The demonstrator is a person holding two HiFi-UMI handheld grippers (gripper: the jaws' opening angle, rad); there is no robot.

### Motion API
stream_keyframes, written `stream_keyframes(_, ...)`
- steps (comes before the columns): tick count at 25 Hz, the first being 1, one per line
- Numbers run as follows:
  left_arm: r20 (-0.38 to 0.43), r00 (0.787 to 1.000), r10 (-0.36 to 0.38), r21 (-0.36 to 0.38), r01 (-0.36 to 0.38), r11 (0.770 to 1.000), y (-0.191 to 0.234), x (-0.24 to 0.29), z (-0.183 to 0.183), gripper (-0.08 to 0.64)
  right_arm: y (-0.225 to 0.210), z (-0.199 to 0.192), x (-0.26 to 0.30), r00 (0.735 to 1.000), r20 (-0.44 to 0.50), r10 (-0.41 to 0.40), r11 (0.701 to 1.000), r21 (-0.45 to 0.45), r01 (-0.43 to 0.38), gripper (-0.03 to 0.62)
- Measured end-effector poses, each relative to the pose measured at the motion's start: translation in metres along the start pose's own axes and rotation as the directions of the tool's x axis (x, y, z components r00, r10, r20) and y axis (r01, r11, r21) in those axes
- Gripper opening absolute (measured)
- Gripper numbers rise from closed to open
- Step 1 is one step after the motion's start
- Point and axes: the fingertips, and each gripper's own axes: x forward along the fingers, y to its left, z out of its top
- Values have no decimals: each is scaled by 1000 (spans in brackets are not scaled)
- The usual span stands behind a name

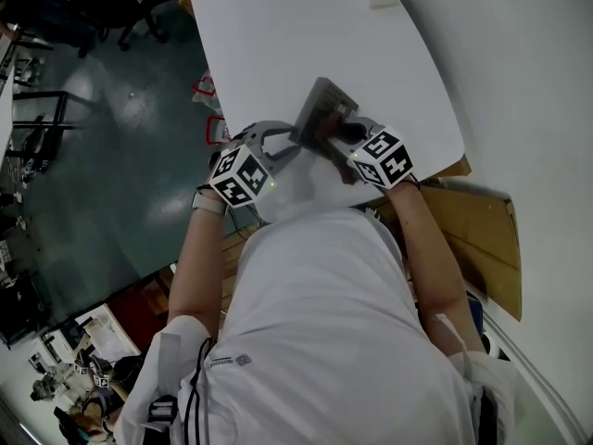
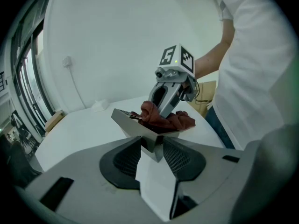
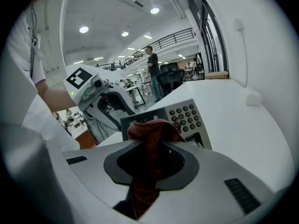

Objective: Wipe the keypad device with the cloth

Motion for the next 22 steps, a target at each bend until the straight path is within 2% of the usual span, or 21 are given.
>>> stream_keyframes(22, 7, 1000, 11, -7, -11, 1000, 1, 3, -1, 147, -15, -51, -7, 997, -75, -15, 993, 119, 24, 78)
